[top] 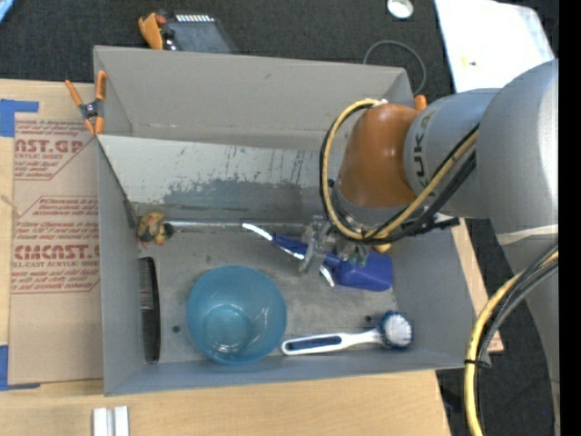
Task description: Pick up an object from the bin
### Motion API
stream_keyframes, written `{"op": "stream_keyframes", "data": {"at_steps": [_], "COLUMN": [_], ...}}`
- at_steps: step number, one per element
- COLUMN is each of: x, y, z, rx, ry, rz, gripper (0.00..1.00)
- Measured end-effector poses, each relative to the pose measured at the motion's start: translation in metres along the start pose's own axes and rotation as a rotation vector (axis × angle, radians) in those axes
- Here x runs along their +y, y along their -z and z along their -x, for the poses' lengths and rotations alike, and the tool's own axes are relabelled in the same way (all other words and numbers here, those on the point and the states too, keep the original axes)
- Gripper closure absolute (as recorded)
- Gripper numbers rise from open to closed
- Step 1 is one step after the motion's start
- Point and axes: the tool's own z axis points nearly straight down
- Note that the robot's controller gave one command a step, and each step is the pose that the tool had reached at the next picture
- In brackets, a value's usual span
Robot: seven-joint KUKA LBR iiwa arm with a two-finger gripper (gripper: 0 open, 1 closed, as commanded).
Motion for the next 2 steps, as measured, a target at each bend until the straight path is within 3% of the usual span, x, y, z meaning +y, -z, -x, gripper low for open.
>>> {"op": "stream_keyframes", "data": {"at_steps": [1,2], "x": [0.0030,0.0040], "y": [0.0002,-0.0002], "z": [-0.0173,-0.0170], "rx": [-0.006,-0.005], "ry": [-0.004,-0.015], "rz": [0.000,0.001], "gripper": [1.00,1.00]}}
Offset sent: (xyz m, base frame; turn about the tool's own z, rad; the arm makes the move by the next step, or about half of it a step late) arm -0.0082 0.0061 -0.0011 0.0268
